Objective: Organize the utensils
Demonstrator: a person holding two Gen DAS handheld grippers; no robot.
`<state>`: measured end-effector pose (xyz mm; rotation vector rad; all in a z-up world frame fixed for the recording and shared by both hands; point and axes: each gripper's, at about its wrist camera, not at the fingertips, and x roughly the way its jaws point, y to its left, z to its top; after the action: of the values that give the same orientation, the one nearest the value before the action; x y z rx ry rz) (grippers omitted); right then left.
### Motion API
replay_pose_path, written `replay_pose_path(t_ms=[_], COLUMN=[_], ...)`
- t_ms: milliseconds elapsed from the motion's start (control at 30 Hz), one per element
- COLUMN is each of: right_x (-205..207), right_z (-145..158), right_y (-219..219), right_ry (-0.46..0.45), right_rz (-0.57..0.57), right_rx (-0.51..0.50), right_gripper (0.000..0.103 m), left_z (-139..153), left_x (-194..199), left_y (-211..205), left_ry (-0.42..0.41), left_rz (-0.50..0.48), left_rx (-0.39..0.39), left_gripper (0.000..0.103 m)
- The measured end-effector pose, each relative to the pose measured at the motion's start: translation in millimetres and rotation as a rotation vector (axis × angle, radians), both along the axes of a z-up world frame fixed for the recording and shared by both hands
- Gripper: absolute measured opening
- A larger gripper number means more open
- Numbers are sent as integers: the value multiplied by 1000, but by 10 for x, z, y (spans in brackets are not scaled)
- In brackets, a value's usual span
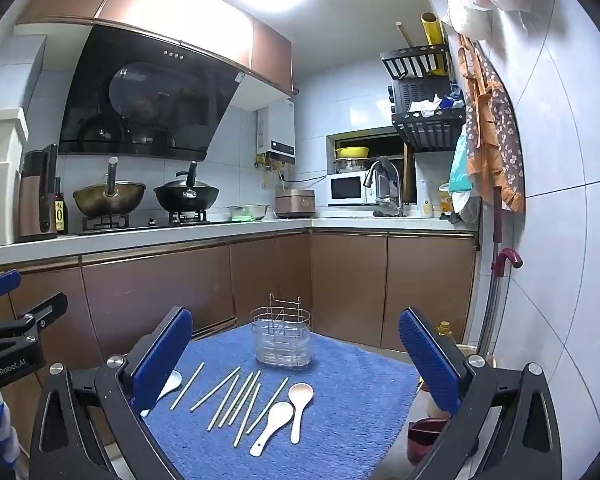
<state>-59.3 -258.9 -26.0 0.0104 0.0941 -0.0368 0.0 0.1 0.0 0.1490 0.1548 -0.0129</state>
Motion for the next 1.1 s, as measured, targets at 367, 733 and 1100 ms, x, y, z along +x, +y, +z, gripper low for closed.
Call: replay_pose_path(t_ms=[367,733,1100], right_x=[27,146,331], right_z=[10,-67,-166], right_y=[-6,-67,-201], right_ry=[-19,6,68], right_rz=[-2,-10,-34], right_rx=[14,1,10], right_gripper=[103,103,103], left_z=[-43,-80,-66], left_x=[3,153,287], left_y=[-18,-105,-182], left_ry=[-34,-11,-8], left_rz=[-5,-66,-118], left_rx=[-38,-32,-65], left_gripper=[85,85,85])
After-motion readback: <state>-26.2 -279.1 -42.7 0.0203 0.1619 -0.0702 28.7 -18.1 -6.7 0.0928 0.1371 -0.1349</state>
